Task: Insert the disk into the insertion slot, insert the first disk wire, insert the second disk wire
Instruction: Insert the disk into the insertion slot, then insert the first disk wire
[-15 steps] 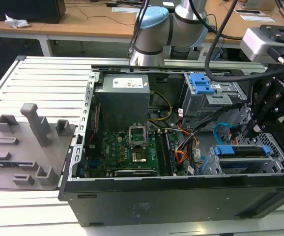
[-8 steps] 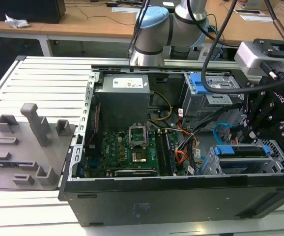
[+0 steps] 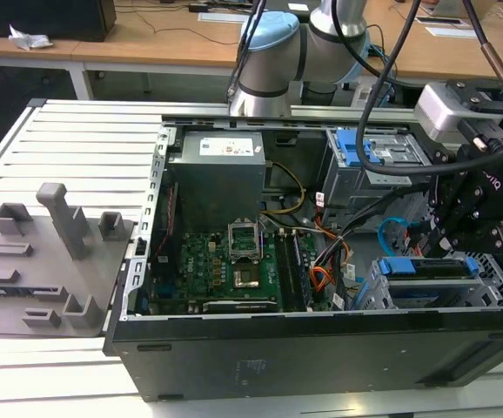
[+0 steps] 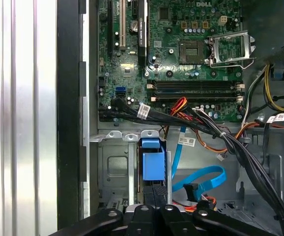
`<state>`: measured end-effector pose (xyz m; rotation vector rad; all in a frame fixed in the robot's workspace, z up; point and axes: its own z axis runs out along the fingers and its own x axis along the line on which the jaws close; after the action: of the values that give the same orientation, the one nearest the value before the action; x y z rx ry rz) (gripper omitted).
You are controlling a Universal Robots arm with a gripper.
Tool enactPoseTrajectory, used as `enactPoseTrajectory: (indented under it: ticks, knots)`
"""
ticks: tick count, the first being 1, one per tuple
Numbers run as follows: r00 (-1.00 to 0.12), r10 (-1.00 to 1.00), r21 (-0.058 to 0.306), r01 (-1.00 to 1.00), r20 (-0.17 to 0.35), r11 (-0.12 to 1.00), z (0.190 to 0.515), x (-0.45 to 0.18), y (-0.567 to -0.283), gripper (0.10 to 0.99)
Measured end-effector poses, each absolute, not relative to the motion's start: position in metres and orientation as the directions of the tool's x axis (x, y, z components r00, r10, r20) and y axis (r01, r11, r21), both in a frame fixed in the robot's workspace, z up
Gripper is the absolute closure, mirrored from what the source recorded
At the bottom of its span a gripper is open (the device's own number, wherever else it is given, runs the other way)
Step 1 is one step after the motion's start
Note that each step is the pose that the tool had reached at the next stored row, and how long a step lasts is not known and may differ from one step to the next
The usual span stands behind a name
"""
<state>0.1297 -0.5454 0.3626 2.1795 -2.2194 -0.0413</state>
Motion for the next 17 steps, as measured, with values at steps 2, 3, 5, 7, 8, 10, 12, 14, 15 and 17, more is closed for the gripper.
enactPoseTrajectory:
  ticks: [2, 3, 5, 7, 8, 10, 12, 14, 15, 17]
  knots:
    - [-0.018, -1.0, 0.04, -0.999, 0.003, 0.018, 0.363, 0.13, -0.545, 0.98]
    - [-0.018, -1.0, 0.04, -0.999, 0.003, 0.018, 0.363, 0.13, -0.545, 0.98]
    - [-0.018, -1.0, 0.04, -0.999, 0.003, 0.018, 0.363, 0.13, -0.545, 0.98]
    - [-0.018, -1.0, 0.04, -0.999, 0.003, 0.018, 0.363, 0.13, -0.545, 0.98]
    - [-0.018, -1.0, 0.04, -0.999, 0.003, 0.018, 0.363, 0.13, -0.545, 0.98]
    - [-0.018, -1.0, 0.04, -0.999, 0.003, 0.018, 0.363, 0.13, -0.545, 0.98]
    - [-0.018, -1.0, 0.04, -0.999, 0.003, 0.018, 0.363, 0.13, -0.545, 0.98]
    - [-0.018, -1.0, 0.04, -0.999, 0.003, 0.018, 0.363, 0.136, -0.545, 0.98]
    - [-0.018, -1.0, 0.04, -0.999, 0.003, 0.018, 0.363, 0.138, -0.545, 0.98]
    - [-0.018, -1.0, 0.04, -0.999, 0.003, 0.018, 0.363, 0.143, -0.545, 0.98]
